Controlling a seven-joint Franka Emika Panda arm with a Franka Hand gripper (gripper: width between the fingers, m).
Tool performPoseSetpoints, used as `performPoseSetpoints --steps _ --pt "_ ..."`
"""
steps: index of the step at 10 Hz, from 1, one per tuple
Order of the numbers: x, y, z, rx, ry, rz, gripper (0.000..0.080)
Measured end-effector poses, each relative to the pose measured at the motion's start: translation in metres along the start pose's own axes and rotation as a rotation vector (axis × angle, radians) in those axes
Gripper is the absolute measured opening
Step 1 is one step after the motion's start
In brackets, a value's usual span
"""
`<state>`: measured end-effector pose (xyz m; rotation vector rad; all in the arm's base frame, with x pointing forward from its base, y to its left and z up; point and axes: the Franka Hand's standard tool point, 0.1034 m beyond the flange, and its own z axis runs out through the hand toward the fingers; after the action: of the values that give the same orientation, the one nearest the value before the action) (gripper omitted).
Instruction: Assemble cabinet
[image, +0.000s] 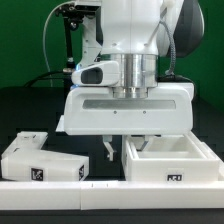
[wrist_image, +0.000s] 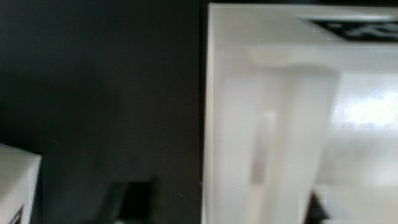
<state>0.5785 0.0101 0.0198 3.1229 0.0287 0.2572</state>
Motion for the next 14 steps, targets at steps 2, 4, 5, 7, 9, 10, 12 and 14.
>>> performPoseSetpoints --steps 2,4,5,7,9,10,12,14 --pt "0.000 0.000 0.000 0.000 -0.001 0.000 0.0077" --pt "0.000 0.000 0.000 0.000 0.000 0.000 0.0030" --pt "0.000 -0.001 0.000 0.000 0.002 0.004 0.0030" --pt "0.000 -0.008 0.000 0.002 0.002 0.019 0.0030" --pt "0.000 -0.011 0.000 0.006 -0.015 0.026 0.0030" --pt "0.000 -0.010 0.000 0.005 -0.014 0.026 0.0030" --pt "0.000 -0.010 0.000 0.005 -0.015 0.026 0.0030" --pt "0.000 -0.010 0.000 0.005 -0.015 0.026 0.0112"
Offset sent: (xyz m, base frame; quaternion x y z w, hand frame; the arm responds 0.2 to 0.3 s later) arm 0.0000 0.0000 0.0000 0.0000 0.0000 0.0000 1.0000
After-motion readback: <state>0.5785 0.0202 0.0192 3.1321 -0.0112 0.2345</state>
